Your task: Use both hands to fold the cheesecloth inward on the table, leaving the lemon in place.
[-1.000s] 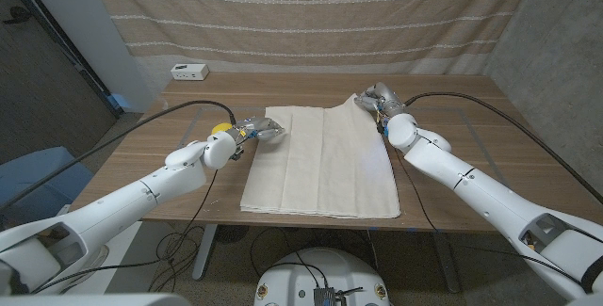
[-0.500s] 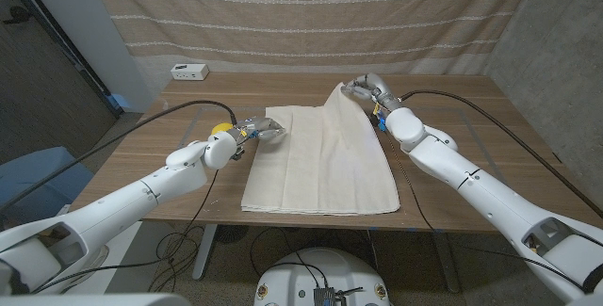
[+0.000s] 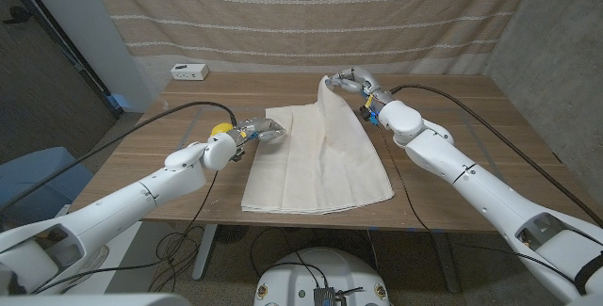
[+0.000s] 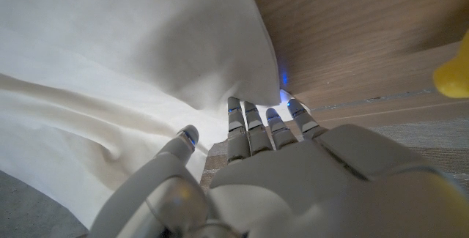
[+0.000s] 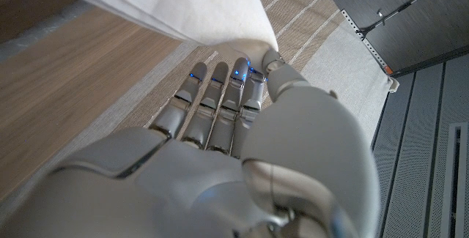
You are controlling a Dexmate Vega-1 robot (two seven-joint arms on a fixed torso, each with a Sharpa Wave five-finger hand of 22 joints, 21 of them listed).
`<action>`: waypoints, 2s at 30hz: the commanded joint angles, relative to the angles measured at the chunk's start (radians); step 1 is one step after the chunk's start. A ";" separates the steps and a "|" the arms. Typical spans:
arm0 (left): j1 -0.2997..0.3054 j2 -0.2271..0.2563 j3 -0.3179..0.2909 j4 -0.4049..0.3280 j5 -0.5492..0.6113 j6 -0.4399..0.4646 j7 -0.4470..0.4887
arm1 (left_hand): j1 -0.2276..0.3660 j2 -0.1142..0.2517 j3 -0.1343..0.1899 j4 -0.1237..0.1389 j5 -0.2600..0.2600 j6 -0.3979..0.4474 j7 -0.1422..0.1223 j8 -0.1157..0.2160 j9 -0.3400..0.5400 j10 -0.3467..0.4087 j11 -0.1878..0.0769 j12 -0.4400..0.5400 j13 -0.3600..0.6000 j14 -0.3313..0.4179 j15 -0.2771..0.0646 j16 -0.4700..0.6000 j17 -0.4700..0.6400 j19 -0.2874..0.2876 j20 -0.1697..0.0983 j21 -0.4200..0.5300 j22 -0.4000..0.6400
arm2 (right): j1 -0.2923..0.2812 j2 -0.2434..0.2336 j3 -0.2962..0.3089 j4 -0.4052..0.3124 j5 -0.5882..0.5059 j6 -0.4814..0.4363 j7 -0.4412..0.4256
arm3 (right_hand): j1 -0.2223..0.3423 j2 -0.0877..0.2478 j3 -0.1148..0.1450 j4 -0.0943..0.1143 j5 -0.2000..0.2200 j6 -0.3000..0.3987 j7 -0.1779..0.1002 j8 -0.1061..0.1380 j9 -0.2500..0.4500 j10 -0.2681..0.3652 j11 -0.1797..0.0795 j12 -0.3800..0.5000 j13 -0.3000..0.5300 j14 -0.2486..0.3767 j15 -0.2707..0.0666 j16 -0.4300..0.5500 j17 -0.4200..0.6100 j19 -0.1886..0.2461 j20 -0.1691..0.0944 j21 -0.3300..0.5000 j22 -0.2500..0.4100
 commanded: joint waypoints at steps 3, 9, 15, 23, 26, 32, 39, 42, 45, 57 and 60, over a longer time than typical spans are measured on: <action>0.013 0.007 -0.010 0.001 -0.010 -0.014 0.010 | -0.011 0.023 0.008 0.004 0.002 0.011 0.002 0.004 0.001 0.012 -0.004 -0.001 0.006 0.006 -0.035 -0.001 0.000 0.003 0.000 -0.002 0.004 | 0.070 0.056 -0.051 0.032 0.029 0.028 0.089 | 0.011 -0.007 0.009 -0.001 -0.004 0.010 0.014 0.033 0.009 -0.013 0.000 0.002 0.005 -0.017 -0.059 -0.004 0.010 0.005 -0.005 0.002 0.001; 0.019 0.009 -0.014 0.003 -0.016 -0.019 0.013 | -0.012 0.022 0.010 0.005 0.002 0.011 0.001 0.003 0.001 0.012 -0.001 -0.002 0.006 0.007 -0.036 -0.001 0.000 0.004 0.000 -0.003 0.004 | 0.111 0.099 -0.082 0.069 0.027 0.043 0.118 | 0.010 -0.008 0.008 0.001 -0.008 0.005 0.011 0.036 0.009 -0.028 -0.003 -0.005 0.007 -0.035 -0.055 -0.006 0.021 0.002 -0.006 -0.001 0.002; 0.022 0.010 -0.017 0.008 -0.020 -0.026 0.019 | -0.012 0.021 0.010 0.005 0.002 0.013 0.002 0.003 0.001 0.012 0.000 -0.004 0.006 0.007 -0.036 -0.001 -0.001 0.005 0.000 -0.004 0.004 | 0.149 0.156 -0.115 0.109 -0.010 0.034 0.088 | 0.009 -0.007 0.006 0.004 -0.011 -0.003 0.004 0.035 0.005 -0.041 -0.005 -0.014 0.005 -0.048 -0.055 -0.005 0.033 0.000 -0.007 -0.002 0.002; 0.030 0.014 -0.024 0.011 -0.029 -0.030 0.026 | -0.013 0.020 0.012 0.005 0.002 0.013 0.002 0.001 0.001 0.012 -0.001 -0.005 0.006 0.008 -0.037 -0.002 -0.001 0.006 0.001 -0.006 0.004 | 0.221 0.221 -0.200 0.192 -0.155 -0.046 -0.007 | 0.003 -0.004 -0.003 0.011 -0.013 -0.021 -0.009 0.028 -0.001 -0.053 -0.010 -0.023 0.003 -0.059 -0.050 0.001 0.049 -0.002 -0.009 -0.003 0.003; 0.033 0.017 -0.027 0.011 -0.034 -0.030 0.027 | -0.014 0.020 0.013 0.005 0.002 0.012 0.001 0.001 0.001 0.012 -0.002 -0.006 0.006 0.009 -0.036 -0.002 -0.001 0.006 0.001 -0.006 0.004 | 0.259 0.245 -0.250 0.252 -0.249 -0.060 -0.056 | 0.002 -0.003 -0.005 0.012 -0.013 -0.022 -0.013 0.028 -0.002 -0.059 -0.011 -0.026 0.003 -0.062 -0.050 0.002 0.053 -0.001 -0.009 -0.003 0.003; 0.043 0.025 -0.034 0.006 -0.042 -0.024 0.029 | -0.014 0.019 0.014 0.005 0.002 0.011 0.003 0.000 0.001 0.012 -0.001 -0.006 0.006 0.009 -0.036 -0.002 -0.001 0.007 0.002 -0.008 0.004 | 0.293 0.286 -0.268 0.350 -0.326 -0.054 -0.134 | 0.005 -0.004 -0.008 0.010 -0.012 -0.021 -0.016 0.028 -0.005 -0.059 -0.014 -0.028 0.002 -0.063 -0.052 0.005 0.058 -0.001 -0.008 -0.004 0.003; 0.040 0.026 -0.034 0.014 -0.045 -0.034 0.029 | -0.015 0.019 0.015 0.005 0.002 0.011 0.001 -0.001 0.001 0.013 0.000 -0.007 0.006 0.008 -0.035 -0.002 -0.001 0.008 0.002 -0.009 0.004 | 0.282 0.267 -0.226 0.329 -0.343 -0.088 -0.199 | 0.009 -0.006 -0.006 0.007 -0.011 -0.015 -0.013 0.030 -0.008 -0.050 -0.012 -0.027 0.001 -0.059 -0.057 0.004 0.057 0.001 -0.009 -0.003 0.003; 0.035 0.025 -0.033 0.021 -0.045 -0.042 0.029 | -0.015 0.019 0.015 0.006 0.002 0.010 0.000 -0.001 0.001 0.012 0.002 -0.008 0.006 0.008 -0.037 -0.003 -0.001 0.008 0.002 -0.009 0.004 | 0.269 0.246 -0.209 0.299 -0.358 -0.115 -0.231 | 0.009 -0.006 -0.004 0.007 -0.011 -0.013 -0.012 0.031 -0.009 -0.048 -0.014 -0.026 0.001 -0.057 -0.057 0.002 0.055 0.003 -0.010 -0.003 0.003; 0.028 0.022 -0.031 0.029 -0.045 -0.053 0.028 | -0.016 0.019 0.016 0.006 0.002 0.010 0.001 -0.001 0.001 0.012 0.003 -0.008 0.006 0.008 -0.036 -0.003 -0.001 0.008 0.002 -0.010 0.004 | 0.248 0.219 -0.193 0.256 -0.378 -0.150 -0.267 | 0.010 -0.007 -0.001 0.006 -0.011 -0.010 -0.011 0.033 -0.010 -0.046 -0.015 -0.027 0.001 -0.054 -0.057 -0.001 0.053 0.003 -0.010 -0.003 0.003; 0.007 0.017 -0.026 0.043 -0.035 -0.076 0.022 | -0.017 0.017 0.018 0.006 0.002 0.011 0.001 -0.002 0.001 0.012 0.003 -0.010 0.006 0.007 -0.036 -0.003 -0.001 0.010 0.002 -0.012 0.004 | 0.152 0.080 -0.206 0.023 -0.632 -0.356 -0.428 | 0.011 -0.021 0.011 0.000 -0.010 0.009 -0.010 0.041 -0.016 -0.021 -0.022 -0.021 0.000 -0.036 -0.065 -0.015 0.038 0.005 -0.005 -0.004 0.002; 0.006 0.018 -0.027 0.042 -0.033 -0.078 0.022 | -0.017 0.017 0.018 0.005 0.002 0.010 0.003 -0.002 0.002 0.011 0.003 -0.011 0.006 0.006 -0.036 -0.004 -0.001 0.010 0.003 -0.013 0.004 | 0.141 0.055 -0.230 -0.015 -0.721 -0.415 -0.441 | 0.009 -0.023 0.015 0.002 -0.010 0.013 -0.012 0.043 -0.018 -0.016 -0.026 -0.020 0.000 -0.030 -0.073 -0.017 0.036 0.002 -0.007 -0.006 0.002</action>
